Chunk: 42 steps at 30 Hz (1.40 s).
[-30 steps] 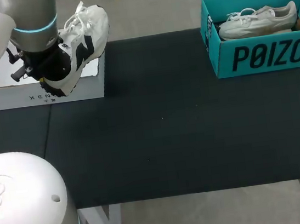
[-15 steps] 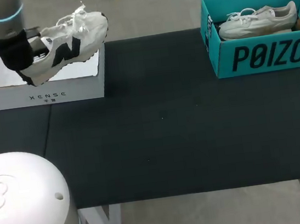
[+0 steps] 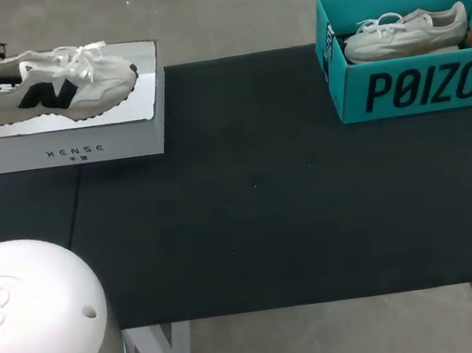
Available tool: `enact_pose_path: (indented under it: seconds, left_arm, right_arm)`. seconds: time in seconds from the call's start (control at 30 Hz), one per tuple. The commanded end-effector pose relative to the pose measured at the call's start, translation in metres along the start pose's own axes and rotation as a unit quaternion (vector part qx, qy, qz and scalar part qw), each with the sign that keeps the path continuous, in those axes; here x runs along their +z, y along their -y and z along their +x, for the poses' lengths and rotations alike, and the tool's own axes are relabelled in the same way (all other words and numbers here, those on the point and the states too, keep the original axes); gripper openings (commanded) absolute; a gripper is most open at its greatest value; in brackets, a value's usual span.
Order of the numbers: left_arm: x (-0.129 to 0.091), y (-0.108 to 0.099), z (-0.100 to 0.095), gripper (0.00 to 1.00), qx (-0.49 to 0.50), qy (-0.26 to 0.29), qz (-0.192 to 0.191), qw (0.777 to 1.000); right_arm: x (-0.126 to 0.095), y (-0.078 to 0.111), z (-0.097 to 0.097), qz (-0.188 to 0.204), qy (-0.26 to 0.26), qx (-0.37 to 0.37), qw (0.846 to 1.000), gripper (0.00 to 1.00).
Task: Take the shoe out of the shoebox, open the shoe tongue, remove and reinsert the insole, then place the shoe into the shoebox
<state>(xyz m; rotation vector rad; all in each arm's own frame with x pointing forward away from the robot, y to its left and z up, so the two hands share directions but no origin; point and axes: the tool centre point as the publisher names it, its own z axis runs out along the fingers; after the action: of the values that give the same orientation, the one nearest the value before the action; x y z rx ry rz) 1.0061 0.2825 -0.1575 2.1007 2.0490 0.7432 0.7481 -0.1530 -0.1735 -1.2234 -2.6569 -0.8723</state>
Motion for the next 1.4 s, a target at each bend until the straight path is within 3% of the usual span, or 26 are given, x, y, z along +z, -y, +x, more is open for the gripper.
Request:
enact_pose_path:
  seconds: [0.03, 0.33, 0.6, 0.87, 1.4]
  left_arm:
    - [0.021, -0.026, 0.009, 0.00, 0.063, 0.006, 0.008, 0.998]
    - [0.051, -0.061, 0.025, 0.00, 0.085, 0.009, 0.006, 0.996]
    - [0.074, -0.081, 0.017, 0.00, 0.065, 0.020, 0.015, 0.998]
    - [0.105, -0.072, -0.009, 0.00, 0.056, 0.030, 0.034, 0.997]
    - [0.141, -0.047, -0.014, 0.00, 0.059, 0.035, 0.063, 0.996]
  right_arm:
    - [0.000, -0.001, -0.001, 0.002, 0.000, 0.001, 1.000, 1.00]
    - [0.000, -0.001, -0.001, 0.002, 0.000, 0.001, 1.000, 1.00]
    - [0.000, -0.001, -0.001, 0.002, 0.000, 0.001, 1.000, 1.00]
    - [0.000, -0.001, -0.001, 0.002, 0.000, 0.001, 1.000, 1.00]
    - [0.000, -0.001, -0.001, 0.002, 0.000, 0.001, 1.000, 1.00]
